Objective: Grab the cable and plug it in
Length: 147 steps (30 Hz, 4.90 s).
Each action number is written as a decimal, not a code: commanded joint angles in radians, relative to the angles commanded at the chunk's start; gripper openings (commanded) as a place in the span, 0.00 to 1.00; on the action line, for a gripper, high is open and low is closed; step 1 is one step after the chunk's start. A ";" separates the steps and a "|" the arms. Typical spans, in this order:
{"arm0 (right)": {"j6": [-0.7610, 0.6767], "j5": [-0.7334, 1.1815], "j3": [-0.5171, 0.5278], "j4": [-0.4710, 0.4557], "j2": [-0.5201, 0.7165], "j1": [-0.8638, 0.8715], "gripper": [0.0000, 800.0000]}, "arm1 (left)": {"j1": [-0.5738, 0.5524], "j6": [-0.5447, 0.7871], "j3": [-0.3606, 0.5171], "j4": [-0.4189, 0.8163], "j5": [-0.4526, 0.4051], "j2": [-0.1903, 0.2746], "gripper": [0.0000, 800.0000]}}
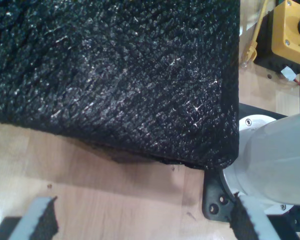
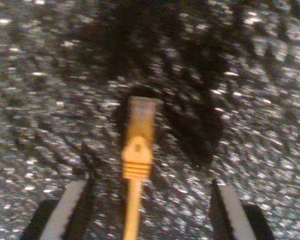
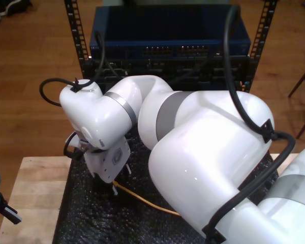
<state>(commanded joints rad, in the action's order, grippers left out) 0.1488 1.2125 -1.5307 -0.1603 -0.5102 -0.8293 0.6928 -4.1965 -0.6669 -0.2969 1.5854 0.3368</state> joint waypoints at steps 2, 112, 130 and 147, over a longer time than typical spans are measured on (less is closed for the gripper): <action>-0.011 -0.002 -0.002 -0.026 -0.002 0.000 0.65 | 0.000 0.000 0.000 0.000 0.000 0.000 1.00; 0.839 0.064 0.275 0.319 0.606 0.324 0.00 | -0.275 -0.069 -0.107 -0.466 0.164 0.000 1.00; 0.933 0.091 0.456 0.321 0.876 0.376 0.00 | -0.683 -0.250 -0.273 -0.706 -0.060 -0.140 1.00; 1.010 0.089 0.448 0.503 0.884 0.482 0.00 | -0.678 -0.184 -0.328 -0.781 0.023 -0.160 1.00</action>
<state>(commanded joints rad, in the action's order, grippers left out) 1.1584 1.3015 -1.0827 0.3429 0.3736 -0.3475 0.0146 -4.3806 -0.9952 -1.0779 1.6084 0.1772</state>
